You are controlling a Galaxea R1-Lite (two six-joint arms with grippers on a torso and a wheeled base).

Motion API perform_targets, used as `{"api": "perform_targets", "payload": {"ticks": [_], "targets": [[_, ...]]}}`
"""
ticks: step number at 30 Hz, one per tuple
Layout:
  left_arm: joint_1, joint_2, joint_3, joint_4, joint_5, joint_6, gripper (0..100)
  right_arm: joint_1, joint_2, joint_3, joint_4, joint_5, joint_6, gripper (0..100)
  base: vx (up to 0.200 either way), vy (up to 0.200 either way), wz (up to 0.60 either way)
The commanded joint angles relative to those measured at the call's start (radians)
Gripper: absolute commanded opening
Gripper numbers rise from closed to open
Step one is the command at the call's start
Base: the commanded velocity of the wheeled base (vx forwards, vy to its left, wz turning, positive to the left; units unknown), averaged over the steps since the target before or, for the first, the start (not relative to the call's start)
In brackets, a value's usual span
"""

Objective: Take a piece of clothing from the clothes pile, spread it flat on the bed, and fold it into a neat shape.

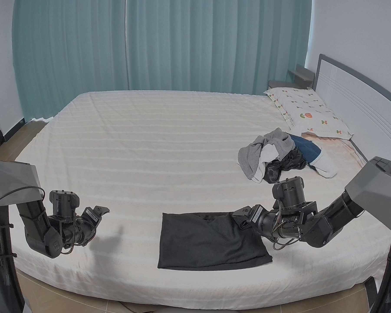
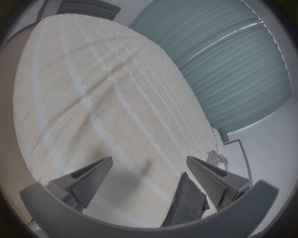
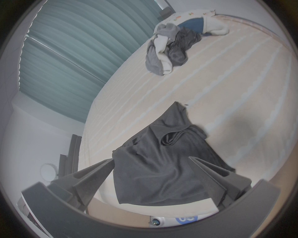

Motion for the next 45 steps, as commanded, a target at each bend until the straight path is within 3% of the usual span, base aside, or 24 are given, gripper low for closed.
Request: {"api": "perform_targets", "payload": {"ticks": [1,23,29,30,33,45], "targets": [[0.0,0.002,-0.002,-0.001,0.0,-0.001,100,-0.004,0.097,-0.079,0.008,0.051,0.02,100,0.0,0.0,0.0],[0.0,0.008,-0.005,-0.001,0.0,0.0,100,0.032,0.191,-0.192,0.01,0.044,0.028,100,0.0,0.0,0.0],[0.0,0.008,-0.005,-0.001,0.0,0.0,100,0.017,0.244,-0.28,0.036,-0.032,0.025,100,0.0,0.0,0.0],[0.0,0.008,-0.007,-0.001,0.001,0.0,100,-0.014,0.272,-0.337,0.036,-0.093,0.023,100,0.0,0.0,0.0],[0.0,0.008,-0.008,-0.001,0.001,0.0,100,-0.046,0.298,-0.393,0.033,-0.151,0.022,100,0.0,0.0,0.0],[-0.005,0.016,-0.01,-0.005,0.021,0.0,100,-0.109,0.31,-0.377,-0.029,-0.159,-0.005,100,0.0,0.0,0.0]]}}
